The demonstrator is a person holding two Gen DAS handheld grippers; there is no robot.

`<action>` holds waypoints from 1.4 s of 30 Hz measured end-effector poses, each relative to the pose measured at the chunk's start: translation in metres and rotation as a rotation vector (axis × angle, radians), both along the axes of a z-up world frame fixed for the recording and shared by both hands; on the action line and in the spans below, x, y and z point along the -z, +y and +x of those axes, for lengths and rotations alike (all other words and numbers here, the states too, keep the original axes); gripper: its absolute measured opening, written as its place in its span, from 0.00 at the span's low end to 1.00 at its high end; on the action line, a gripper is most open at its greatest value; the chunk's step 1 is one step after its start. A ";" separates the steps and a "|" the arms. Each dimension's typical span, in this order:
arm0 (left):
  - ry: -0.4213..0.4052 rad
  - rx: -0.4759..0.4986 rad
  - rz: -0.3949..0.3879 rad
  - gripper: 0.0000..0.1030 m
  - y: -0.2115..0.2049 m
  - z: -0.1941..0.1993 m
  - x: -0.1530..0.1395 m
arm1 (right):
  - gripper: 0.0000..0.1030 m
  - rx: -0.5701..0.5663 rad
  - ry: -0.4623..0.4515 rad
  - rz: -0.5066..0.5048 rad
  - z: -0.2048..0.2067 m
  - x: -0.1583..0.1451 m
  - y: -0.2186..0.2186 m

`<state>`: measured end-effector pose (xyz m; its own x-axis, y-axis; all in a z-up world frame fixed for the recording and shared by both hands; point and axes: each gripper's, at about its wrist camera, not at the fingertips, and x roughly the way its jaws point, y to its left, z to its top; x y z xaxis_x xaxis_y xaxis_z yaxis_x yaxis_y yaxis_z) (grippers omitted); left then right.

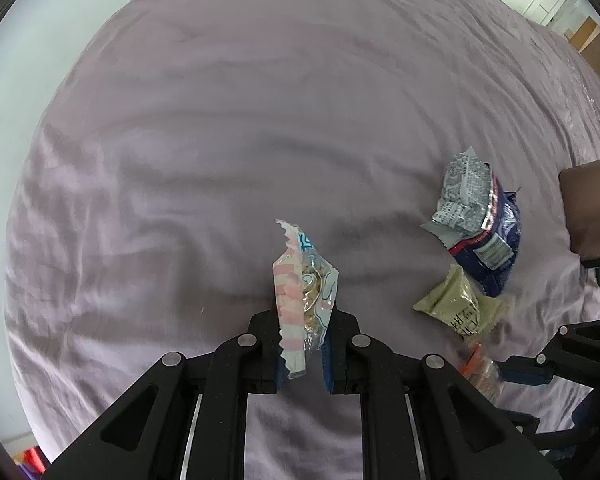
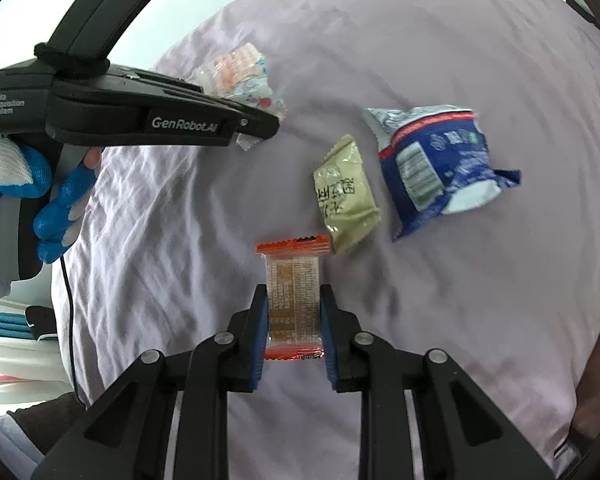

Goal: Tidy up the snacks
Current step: 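Carry the candy and red bar back over the green tray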

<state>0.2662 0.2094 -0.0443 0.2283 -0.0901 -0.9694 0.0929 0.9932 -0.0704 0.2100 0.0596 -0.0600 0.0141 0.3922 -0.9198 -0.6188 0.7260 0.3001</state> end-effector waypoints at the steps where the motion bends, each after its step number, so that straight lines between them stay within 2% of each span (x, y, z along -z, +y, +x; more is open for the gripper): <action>1: -0.001 -0.003 -0.002 0.11 0.001 0.000 -0.002 | 0.00 0.004 0.000 0.002 -0.004 -0.004 -0.001; 10: -0.005 0.005 -0.024 0.11 0.003 -0.030 -0.029 | 0.00 0.039 -0.028 0.003 -0.025 -0.038 -0.027; 20: 0.028 0.101 -0.032 0.11 -0.019 -0.076 -0.053 | 0.00 0.082 -0.033 -0.006 -0.062 -0.062 -0.074; 28: 0.067 0.278 -0.043 0.11 -0.098 -0.120 -0.057 | 0.00 0.189 0.002 -0.016 -0.106 -0.064 -0.135; 42: 0.088 0.649 -0.059 0.11 -0.281 -0.161 -0.064 | 0.00 0.587 -0.003 -0.047 -0.160 -0.071 -0.294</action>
